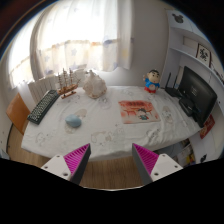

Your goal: Arrange mouse

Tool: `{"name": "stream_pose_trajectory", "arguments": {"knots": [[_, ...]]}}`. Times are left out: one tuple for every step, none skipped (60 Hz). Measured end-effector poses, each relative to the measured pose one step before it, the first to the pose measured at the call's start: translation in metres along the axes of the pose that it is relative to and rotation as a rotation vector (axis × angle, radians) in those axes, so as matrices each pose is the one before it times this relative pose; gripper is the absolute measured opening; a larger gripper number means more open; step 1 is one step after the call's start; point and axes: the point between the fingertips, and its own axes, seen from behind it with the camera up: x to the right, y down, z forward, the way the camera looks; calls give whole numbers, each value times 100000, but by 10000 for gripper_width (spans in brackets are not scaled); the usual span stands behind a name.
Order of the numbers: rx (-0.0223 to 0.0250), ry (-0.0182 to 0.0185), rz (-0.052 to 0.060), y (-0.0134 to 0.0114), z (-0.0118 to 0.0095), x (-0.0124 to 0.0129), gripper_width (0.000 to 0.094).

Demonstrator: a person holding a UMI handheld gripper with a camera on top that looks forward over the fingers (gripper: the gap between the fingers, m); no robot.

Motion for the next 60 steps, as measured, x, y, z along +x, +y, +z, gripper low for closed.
{"name": "stream_pose_trajectory", "arguments": {"knots": [[1, -598, 16, 38, 30, -226, 857], [-15, -558, 46, 35, 57, -282, 856], [-58, -597, -78, -12, 153, -440, 857], [-72, -529, -143, 32, 150, -449, 855], [-33, -466, -199, 24, 123, -495, 857], [-2, -413, -276, 17, 125, -522, 856], [49, -302, -322, -2, 116, -559, 858], [60, -309, -408, -20, 126, -531, 857], [96, -319, -407, -23, 101, -549, 855], [381, -912, -406, -48, -254, 25, 856], [100, -292, -277, 32, 322, -1059, 856], [-21, -347, -386, 13, 153, -651, 856], [-52, -408, -342, 13, 125, -621, 856], [-68, -470, -313, 0, 121, -596, 855], [-72, -498, -279, -24, 114, -570, 856], [-29, -427, -250, -6, 135, -547, 856], [-64, -345, -264, 2, 134, -522, 856], [-112, -310, -392, 12, 90, -515, 856], [-91, -360, -490, -11, 106, -532, 856], [22, -301, -444, -27, 89, -506, 856], [168, -295, -395, -59, 65, -502, 856], [292, -253, -390, -71, 80, -482, 856], [390, -233, -362, -62, 95, -454, 856], [475, -131, -374, -61, 125, -439, 857], [438, -50, -325, -36, 149, -384, 856], [93, 111, -160, -229, 201, -574, 855], [279, -98, -529, 252, 183, -180, 856], [-75, -22, -347, 73, 206, -341, 855], [-97, -31, -298, 25, 203, -307, 854], [-12, -36, -219, 39, 209, -324, 854], [130, -151, -147, -16, 265, -291, 853], [290, -151, 3, -60, 243, -254, 855], [474, -109, 126, -106, 266, -235, 856], [513, -86, 166, -74, 322, -204, 855], [273, 151, 324, -279, 358, -306, 853], [619, -50, 55, 174, 366, 69, 856], [371, 98, 197, -51, 370, -123, 857], [192, 119, 260, -248, 463, -326, 855], [702, -247, -87, 132, 421, 45, 854], [647, -168, 44, -130, 468, -107, 854], [778, -82, 54, -119, 451, -95, 855], [753, -44, 13, -76, 512, -49, 854], [452, 164, 131, -279, 527, -208, 855], [828, -84, -177, 145, 508, 183, 856], [740, -34, 0, -81, 568, -47, 856], [772, -180, -25, -91, 568, -45, 855], [672, -75, 96, -290, 633, -255, 856], [1117, -345, -154, 92, 577, 94, 856], [888, -117, 14, -85, 621, -29, 856], [801, 60, 5, -53, 602, -5, 855], [753, 47, -40, -40, 643, -8, 855], [692, 72, -69, -41, 644, 10, 854], [680, 79, -85, -20, 646, 23, 853], [349, 232, 63, -185, 679, -142, 854], [311, 59, 13, 57, 622, 8, 854], [245, -15, 97, 78, 616, -46, 855], [137, -187, 109, 108, 607, -80, 855], [-331, -486, 123, 35, 501, -91, 855], [58, -283, 210, 69, 544, -50, 854], [217, -211, 370, 35, 519, -36, 854]]}}
